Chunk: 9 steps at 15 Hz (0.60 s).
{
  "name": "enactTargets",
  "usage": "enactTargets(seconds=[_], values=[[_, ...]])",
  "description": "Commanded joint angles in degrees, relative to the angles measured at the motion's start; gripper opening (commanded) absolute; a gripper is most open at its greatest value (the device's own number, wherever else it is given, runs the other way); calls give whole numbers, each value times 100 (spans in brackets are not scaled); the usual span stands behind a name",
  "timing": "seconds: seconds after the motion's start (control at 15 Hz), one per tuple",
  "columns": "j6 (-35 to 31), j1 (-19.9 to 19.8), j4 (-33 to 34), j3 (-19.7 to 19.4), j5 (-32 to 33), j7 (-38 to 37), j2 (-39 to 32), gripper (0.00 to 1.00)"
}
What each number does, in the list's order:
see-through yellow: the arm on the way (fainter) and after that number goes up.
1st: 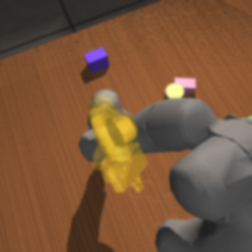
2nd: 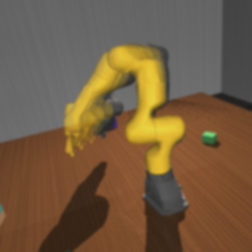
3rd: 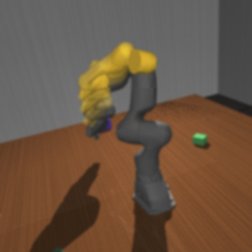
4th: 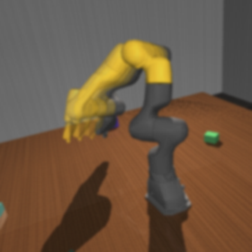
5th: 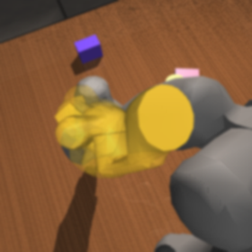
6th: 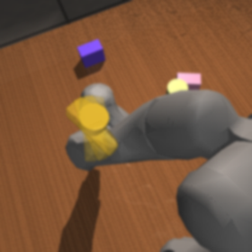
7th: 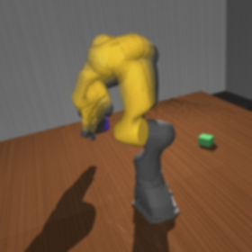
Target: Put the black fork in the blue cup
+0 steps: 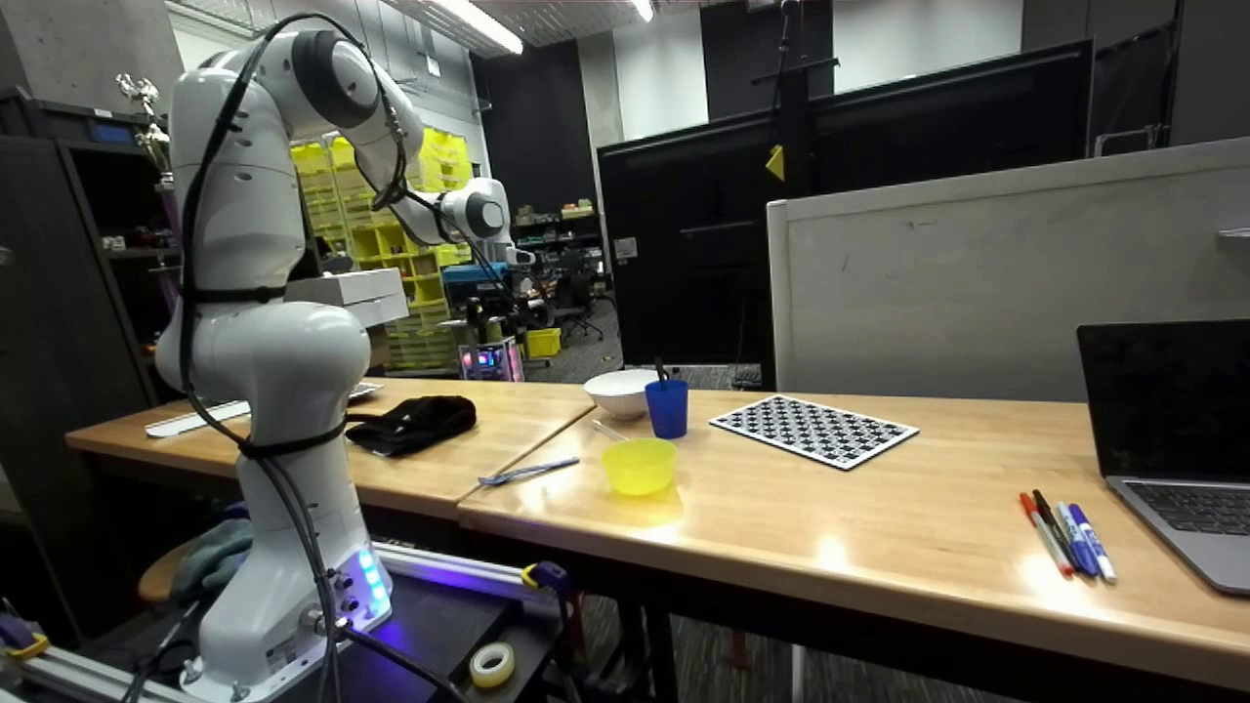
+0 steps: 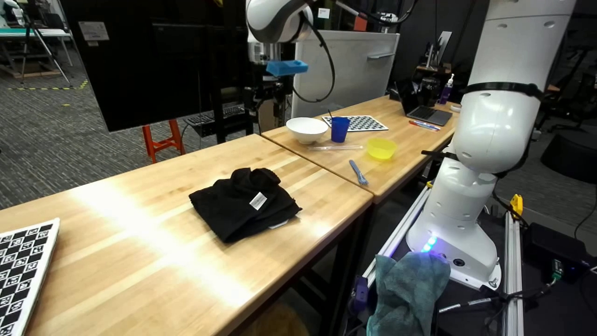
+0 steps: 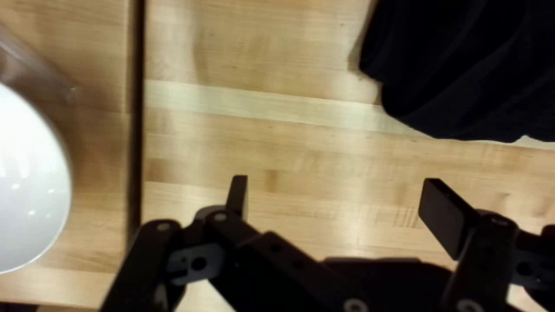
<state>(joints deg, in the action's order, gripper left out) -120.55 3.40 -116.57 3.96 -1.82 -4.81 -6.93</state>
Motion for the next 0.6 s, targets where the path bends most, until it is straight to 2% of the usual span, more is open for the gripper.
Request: enactTargets(seconds=[0.0, 0.27, 0.33, 0.53], values=[[-408, 287, -600, 205, -272, -657, 292, 100], [-716, 572, -1099, 396, -227, -1448, 427, 100], [-536, 491, -708, 337, -177, -1135, 124, 100], [-642, 580, -926, 402, -176, -1375, 209, 100]])
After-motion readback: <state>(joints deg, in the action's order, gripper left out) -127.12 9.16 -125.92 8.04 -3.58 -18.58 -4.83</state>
